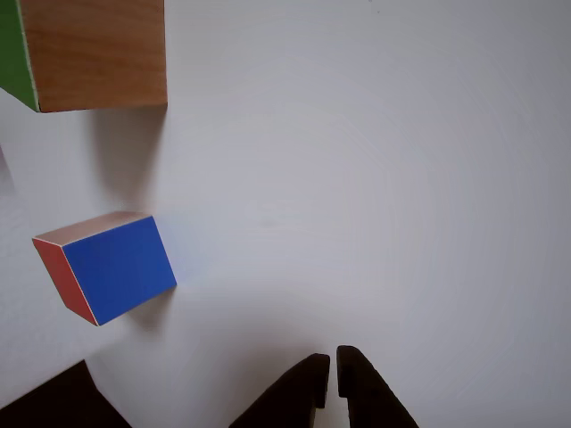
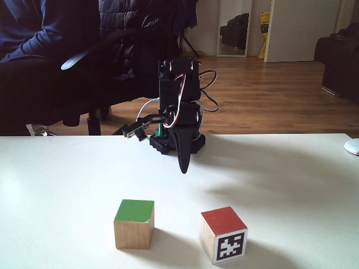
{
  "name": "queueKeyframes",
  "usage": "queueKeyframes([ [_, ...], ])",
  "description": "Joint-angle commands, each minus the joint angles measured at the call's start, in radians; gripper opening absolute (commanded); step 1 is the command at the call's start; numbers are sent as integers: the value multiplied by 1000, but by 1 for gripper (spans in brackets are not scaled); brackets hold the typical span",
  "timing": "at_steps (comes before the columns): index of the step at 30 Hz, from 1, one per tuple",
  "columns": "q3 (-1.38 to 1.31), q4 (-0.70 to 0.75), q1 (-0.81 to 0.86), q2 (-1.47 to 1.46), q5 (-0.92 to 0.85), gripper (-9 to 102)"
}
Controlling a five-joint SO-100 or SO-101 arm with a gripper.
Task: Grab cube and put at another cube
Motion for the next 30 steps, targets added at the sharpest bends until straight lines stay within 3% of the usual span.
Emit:
queueKeyframes([
  [1,-28,6,8,5,28,0],
  [19,-28,6,8,5,34,0],
  [26,-75,-64,38,2,31,3],
  [30,-264,-89,69,-232,28,9],
])
